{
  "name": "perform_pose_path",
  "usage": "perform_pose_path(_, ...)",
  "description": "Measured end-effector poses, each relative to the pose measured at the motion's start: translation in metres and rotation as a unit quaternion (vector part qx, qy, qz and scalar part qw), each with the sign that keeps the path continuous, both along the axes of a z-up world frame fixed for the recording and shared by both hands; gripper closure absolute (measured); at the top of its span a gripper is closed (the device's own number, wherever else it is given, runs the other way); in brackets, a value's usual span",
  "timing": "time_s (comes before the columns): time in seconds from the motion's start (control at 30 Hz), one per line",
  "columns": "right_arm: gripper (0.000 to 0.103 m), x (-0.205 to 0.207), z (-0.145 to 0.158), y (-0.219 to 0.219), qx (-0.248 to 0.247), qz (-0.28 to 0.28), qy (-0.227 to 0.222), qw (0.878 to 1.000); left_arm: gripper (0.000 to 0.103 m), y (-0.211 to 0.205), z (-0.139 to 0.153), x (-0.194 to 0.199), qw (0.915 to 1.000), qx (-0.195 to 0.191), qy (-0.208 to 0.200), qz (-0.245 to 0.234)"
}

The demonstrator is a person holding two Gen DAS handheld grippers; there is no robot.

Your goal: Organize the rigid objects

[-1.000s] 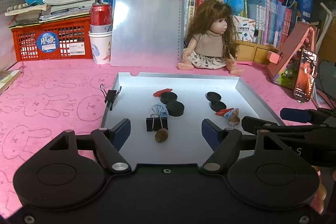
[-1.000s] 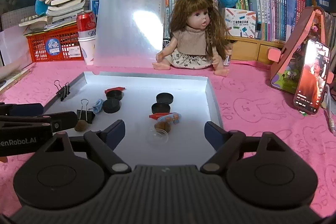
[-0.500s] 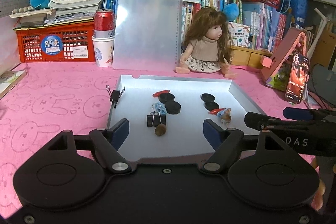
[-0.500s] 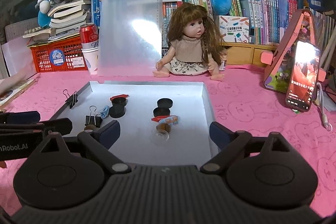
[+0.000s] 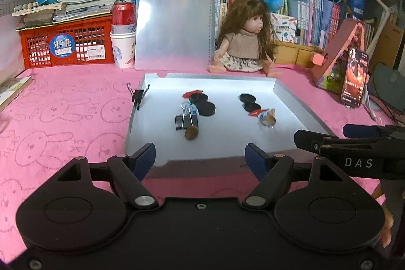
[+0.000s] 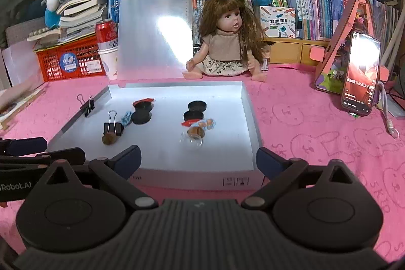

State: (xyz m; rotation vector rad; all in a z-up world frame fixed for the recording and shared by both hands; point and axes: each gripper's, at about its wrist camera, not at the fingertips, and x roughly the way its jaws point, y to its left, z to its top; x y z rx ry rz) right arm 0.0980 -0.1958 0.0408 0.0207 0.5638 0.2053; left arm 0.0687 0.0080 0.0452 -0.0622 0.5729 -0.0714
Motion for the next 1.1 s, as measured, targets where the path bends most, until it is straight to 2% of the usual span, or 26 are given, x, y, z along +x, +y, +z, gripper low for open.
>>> perform_pose_path(0.7, 0.000, -0.006, -0.028, 0.002, -0.006, -0.005, 0.040, 0.999, 0.024, 0.001, -0.030, 0.000, 0.9987, 0.019, 0.043, 0.018)
perform_pose_path(1.0, 0.000, -0.003, -0.036, 0.004, -0.011, -0.005, 0.054, 0.998, 0.020, 0.002, -0.038, 0.004, 0.9976, 0.024, 0.057, 0.029)
perform_pose_path(1.1, 0.000, -0.002, -0.040, 0.004, -0.014, -0.005, 0.060, 0.998, 0.016, 0.001, -0.041, 0.005, 0.9974, 0.028, 0.058, 0.030)
